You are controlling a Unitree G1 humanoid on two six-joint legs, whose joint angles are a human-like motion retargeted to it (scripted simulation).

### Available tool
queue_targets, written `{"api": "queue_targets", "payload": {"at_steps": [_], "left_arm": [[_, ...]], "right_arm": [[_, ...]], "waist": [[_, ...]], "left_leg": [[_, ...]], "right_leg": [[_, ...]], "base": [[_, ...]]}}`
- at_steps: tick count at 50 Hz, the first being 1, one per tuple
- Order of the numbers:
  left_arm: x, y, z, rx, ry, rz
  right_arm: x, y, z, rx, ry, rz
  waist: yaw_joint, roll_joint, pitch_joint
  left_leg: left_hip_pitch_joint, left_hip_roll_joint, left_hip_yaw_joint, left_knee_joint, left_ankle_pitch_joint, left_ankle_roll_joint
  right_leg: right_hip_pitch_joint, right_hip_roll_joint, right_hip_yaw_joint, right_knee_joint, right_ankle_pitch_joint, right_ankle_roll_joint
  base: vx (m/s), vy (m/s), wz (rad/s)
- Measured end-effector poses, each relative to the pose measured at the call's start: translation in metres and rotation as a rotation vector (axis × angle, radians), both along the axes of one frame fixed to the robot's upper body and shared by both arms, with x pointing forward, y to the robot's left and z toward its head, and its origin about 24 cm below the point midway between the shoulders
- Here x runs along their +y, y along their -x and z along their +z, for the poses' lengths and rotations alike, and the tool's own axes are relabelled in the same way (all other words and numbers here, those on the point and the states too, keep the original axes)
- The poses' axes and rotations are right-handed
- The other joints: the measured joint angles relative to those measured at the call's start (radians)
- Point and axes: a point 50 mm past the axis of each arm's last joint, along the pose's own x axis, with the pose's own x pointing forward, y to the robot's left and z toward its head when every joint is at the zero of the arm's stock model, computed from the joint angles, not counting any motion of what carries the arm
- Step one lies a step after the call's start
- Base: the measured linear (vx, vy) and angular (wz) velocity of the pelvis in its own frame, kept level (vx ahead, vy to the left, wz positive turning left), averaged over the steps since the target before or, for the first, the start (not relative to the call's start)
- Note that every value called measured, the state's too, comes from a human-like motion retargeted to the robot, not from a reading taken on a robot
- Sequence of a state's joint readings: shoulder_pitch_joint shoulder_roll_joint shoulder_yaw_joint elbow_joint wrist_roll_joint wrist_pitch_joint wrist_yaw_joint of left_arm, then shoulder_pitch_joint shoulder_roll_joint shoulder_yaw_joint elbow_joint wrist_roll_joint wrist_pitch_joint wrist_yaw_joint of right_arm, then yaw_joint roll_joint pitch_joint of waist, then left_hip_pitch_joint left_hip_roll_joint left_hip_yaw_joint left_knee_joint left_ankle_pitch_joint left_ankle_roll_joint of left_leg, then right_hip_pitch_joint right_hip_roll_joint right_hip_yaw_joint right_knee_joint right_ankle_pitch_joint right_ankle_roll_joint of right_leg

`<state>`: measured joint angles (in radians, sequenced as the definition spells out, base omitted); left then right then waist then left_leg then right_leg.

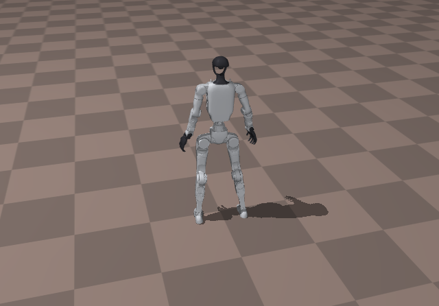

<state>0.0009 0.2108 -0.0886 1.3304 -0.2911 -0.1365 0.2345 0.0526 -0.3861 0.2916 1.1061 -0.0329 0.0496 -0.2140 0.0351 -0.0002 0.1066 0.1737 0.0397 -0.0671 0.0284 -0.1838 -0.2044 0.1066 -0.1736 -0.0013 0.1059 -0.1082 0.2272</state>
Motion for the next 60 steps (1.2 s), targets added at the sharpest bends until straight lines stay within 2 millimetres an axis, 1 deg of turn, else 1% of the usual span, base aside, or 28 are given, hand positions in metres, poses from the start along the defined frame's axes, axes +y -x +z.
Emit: {"api": "queue_targets", "payload": {"at_steps": [3, 5, 8, 9, 10, 12, 14, 16, 18, 20, 22, 23, 25, 28, 30, 32, 35, 38, 39, 40, 42, 43, 45, 47, 50, 54, 57, 60], "left_arm": [[-0.002, -0.006, 0.002, -0.040, 0.012, -0.051], [-0.003, -0.025, 0.009, -0.099, -0.006, -0.166], [-0.013, -0.073, 0.032, -0.258, -0.049, -0.456], [-0.019, -0.096, 0.046, -0.342, -0.064, -0.563], [-0.027, -0.121, 0.063, -0.436, -0.085, -0.666], [-0.048, -0.174, 0.116, -0.683, -0.123, -0.872], [-0.075, -0.218, 0.189, -0.966, -0.158, -1.063], [-0.105, -0.238, 0.268, -1.253, -0.202, -1.234], [-0.134, -0.235, 0.343, -1.526, -0.261, -1.389], [-0.158, -0.216, 0.405, -1.762, -0.329, -1.536], [-0.174, -0.189, 0.449, -1.930, -0.391, -1.685], [-0.180, -0.174, 0.464, -1.985, -0.421, -1.763], [-0.184, -0.148, 0.485, -2.038, -0.493, -1.920], [-0.174, -0.122, 0.498, -1.993, -0.648, -2.093], [-0.159, -0.110, 0.503, -1.923, -0.779, -2.139], [-0.137, -0.104, 0.506, -1.837, -0.931, -2.103], [-0.100, -0.103, 0.519, -1.711, -1.199, -1.938], [-0.050, -0.112, 0.543, -1.559, -1.461, -1.644], [-0.033, -0.094, 0.551, -1.493, -1.571, -1.553], [-0.010, -0.066, 0.550, -1.489, -1.630, -1.392], [-0.008, -0.059, 0.560, -1.507, -1.682, -1.342], [-0.009, -0.059, 0.561, -1.505, -1.688, -1.343], [-0.016, -0.058, 0.557, -1.509, -1.704, -1.395], [-0.032, -0.060, 0.548, -1.516, -1.675, -1.517], [-0.070, -0.083, 0.535, -1.564, -1.562, -1.790], [-0.121, -0.105, 0.521, -1.679, -1.347, -2.088], [-0.151, -0.115, 0.519, -1.745, -1.198, -2.205], [-0.171, -0.120, 0.520, -1.783, -1.096, -2.257]], "right_arm": [[0.002, -0.013, 0.004, -0.010, 0.027, 0.112], [0.006, -0.036, 0.012, -0.082, 0.056, 0.192], [0.019, -0.086, 0.036, -0.261, 0.075, 0.393], [0.025, -0.107, 0.049, -0.340, 0.080, 0.468], [0.033, -0.130, 0.065, -0.424, 0.089, 0.539], [0.054, -0.176, 0.110, -0.616, 0.098, 0.701], [0.083, -0.217, 0.172, -0.826, 0.113, 0.897], [0.119, -0.239, 0.241, -1.032, 0.150, 1.125], [0.157, -0.242, 0.310, -1.227, 0.221, 1.361], [0.191, -0.227, 0.372, -1.401, 0.319, 1.584], [0.219, -0.202, 0.420, -1.542, 0.425, 1.776], [0.229, -0.188, 0.437, -1.599, 0.480, 1.861], [0.242, -0.159, 0.464, -1.679, 0.588, 2.010], [0.241, -0.124, 0.483, -1.720, 0.739, 2.156], [0.230, -0.105, 0.490, -1.707, 0.837, 2.201], [0.208, -0.094, 0.494, -1.669, 0.933, 2.171], [0.162, -0.090, 0.503, -1.590, 1.109, 1.976], [0.107, -0.105, 0.517, -1.447, 1.223, 1.680], [0.094, -0.103, 0.522, -1.421, 1.245, 1.623], [0.085, -0.100, 0.526, -1.412, 1.261, 1.578], [0.057, -0.073, 0.526, -1.332, 1.313, 1.428], [0.056, -0.073, 0.523, -1.301, 1.307, 1.428], [0.067, -0.079, 0.520, -1.291, 1.303, 1.501], [0.091, -0.089, 0.519, -1.325, 1.309, 1.638], [0.132, -0.103, 0.519, -1.391, 1.317, 1.835], [0.185, -0.108, 0.513, -1.495, 1.229, 2.074], [0.218, -0.109, 0.508, -1.524, 1.157, 2.208], [0.240, -0.109, 0.504, -1.534, 1.101, 2.298]], "waist": [[-0.001, -0.001, 0.002], [-0.001, -0.004, 0.000], [-0.007, 0.000, -0.021], [-0.006, 0.002, -0.028], [-0.002, 0.002, -0.033], [0.004, 0.002, -0.048], [0.010, 0.002, -0.059], [0.015, 0.003, -0.078], [0.018, 0.005, -0.097], [0.020, 0.008, -0.113], [0.021, 0.009, -0.125], [0.022, 0.010, -0.130], [0.022, 0.010, -0.135], [0.019, 0.007, -0.138], [0.014, 0.005, -0.125], [0.009, -0.001, -0.107], [0.017, -0.012, -0.076], [0.020, -0.020, -0.079], [-0.001, -0.010, -0.069], [-0.034, 0.004, -0.052], [0.022, -0.016, -0.011], [0.028, -0.017, -0.010], [0.020, -0.017, -0.007], [-0.004, -0.019, -0.005], [-0.006, -0.016, -0.019], [0.002, -0.008, -0.069], [0.008, 0.000, -0.097], [0.016, 0.005, -0.108]], "left_leg": [[-0.003, 0.002, 0.001, -0.001, 0.002, 0.001], [-0.005, 0.002, 0.001, -0.003, 0.004, 0.005], [-0.012, 0.007, 0.000, 0.023, -0.017, 0.013], [-0.009, 0.009, -0.001, 0.023, -0.018, 0.010], [-0.003, 0.010, -0.002, 0.013, -0.012, 0.003], [0.002, 0.011, 0.000, 0.013, -0.012, 0.004], [0.006, 0.012, 0.004, 0.015, -0.014, 0.003], [0.009, 0.013, 0.008, 0.017, -0.016, 0.002], [0.011, 0.014, 0.012, 0.017, -0.016, 0.000], [0.011, 0.016, 0.017, 0.018, -0.017, -0.003], [0.011, 0.018, 0.023, 0.015, -0.015, -0.008], [0.011, 0.019, 0.025, 0.014, -0.014, -0.010], [0.011, 0.020, 0.029, 0.011, -0.014, -0.016], [0.009, 0.022, 0.033, 0.007, -0.012, -0.025], [0.009, 0.022, 0.033, 0.006, -0.012, -0.031], [0.009, 0.024, 0.033, 0.007, -0.012, -0.039], [0.009, 0.036, 0.037, 0.009, -0.014, -0.052], [0.007, 0.036, 0.042, 0.009, -0.013, -0.057], [0.004, 0.036, 0.043, 0.009, -0.012, -0.057], [-0.001, 0.035, 0.043, 0.008, -0.012, -0.057], [0.005, 0.034, 0.054, 0.009, -0.014, -0.057], [0.008, 0.034, 0.058, 0.009, -0.015, -0.057], [0.014, 0.034, 0.065, 0.008, -0.015, -0.057], [0.020, 0.033, 0.068, 0.008, -0.015, -0.057], [0.031, 0.033, 0.065, 0.012, -0.015, -0.057], [0.027, 0.030, 0.052, 0.018, -0.014, -0.053], [0.019, 0.023, 0.041, 0.021, -0.011, -0.044], [0.012, 0.023, 0.035, 0.024, -0.010, -0.038]], "right_leg": [[-0.005, 0.002, 0.001, 0.001, 0.001, 0.000], [-0.008, 0.002, 0.001, 0.002, 0.003, 0.000], [-0.009, 0.008, -0.002, 0.016, -0.005, -0.008], [-0.006, 0.010, -0.001, 0.014, -0.004, -0.009], [-0.001, 0.012, 0.002, 0.006, 0.001, -0.008], [0.002, 0.013, 0.006, 0.007, 0.002, -0.005], [0.004, 0.015, 0.011, 0.010, 0.002, -0.002], [0.004, 0.017, 0.017, 0.011, 0.003, 0.001], [0.003, 0.019, 0.023, 0.010, 0.004, 0.004], [0.002, 0.021, 0.028, 0.008, 0.006, 0.006], [0.000, 0.022, 0.032, 0.005, 0.009, 0.008], [-0.001, 0.023, 0.034, 0.004, 0.011, 0.010], [-0.003, 0.025, 0.036, 0.000, 0.013, 0.013], [-0.004, 0.025, 0.036, -0.008, 0.018, 0.021], [-0.003, 0.025, 0.035, -0.010, 0.020, 0.028], [-0.001, 0.026, 0.033, -0.013, 0.023, 0.035], [-0.001, 0.040, 0.034, -0.016, 0.028, 0.035], [-0.006, 0.040, 0.040, -0.014, 0.030, 0.035], [-0.012, 0.041, 0.041, -0.011, 0.030, 0.035], [-0.018, 0.042, 0.041, -0.009, 0.030, 0.035], [-0.018, 0.043, 0.051, -0.007, 0.030, 0.035], [-0.017, 0.043, 0.055, -0.008, 0.031, 0.035], [-0.015, 0.042, 0.062, -0.009, 0.031, 0.035], [-0.010, 0.040, 0.066, -0.009, 0.030, 0.035], [0.004, 0.039, 0.062, -0.007, 0.028, 0.035], [0.010, 0.034, 0.049, -0.006, 0.027, 0.035], [0.008, 0.025, 0.040, -0.004, 0.025, 0.034], [0.005, 0.025, 0.035, -0.002, 0.024, 0.029]], "base": [[0.00, 0.00, 0.00], [0.00, 0.00, 0.00], [0.00, 0.00, 0.00], [0.00, 0.00, 0.00], [0.00, 0.00, 0.00], [0.00, 0.00, 0.00], [0.00, 0.00, 0.00], [0.00, 0.00, 0.00], [0.00, 0.00, 0.00], [0.00, 0.00, 0.00], [0.00, 0.00, 0.00], [0.00, 0.00, 0.00], [0.00, 0.00, 0.00], [0.00, 0.00, 0.00], [0.00, 0.00, 0.00], [0.00, 0.00, 0.00], [0.00, 0.00, 0.00], [0.00, 0.00, 0.00], [0.00, 0.00, 0.00], [0.00, 0.00, 0.00], [-0.01, 0.00, -0.21], [0.00, 0.01, -0.21], [0.00, 0.00, -0.09], [0.00, 0.00, 0.00], [0.00, 0.00, 0.00], [0.00, 0.01, 0.05], [0.00, 0.02, 0.12], [0.00, 0.00, 0.00]]}}
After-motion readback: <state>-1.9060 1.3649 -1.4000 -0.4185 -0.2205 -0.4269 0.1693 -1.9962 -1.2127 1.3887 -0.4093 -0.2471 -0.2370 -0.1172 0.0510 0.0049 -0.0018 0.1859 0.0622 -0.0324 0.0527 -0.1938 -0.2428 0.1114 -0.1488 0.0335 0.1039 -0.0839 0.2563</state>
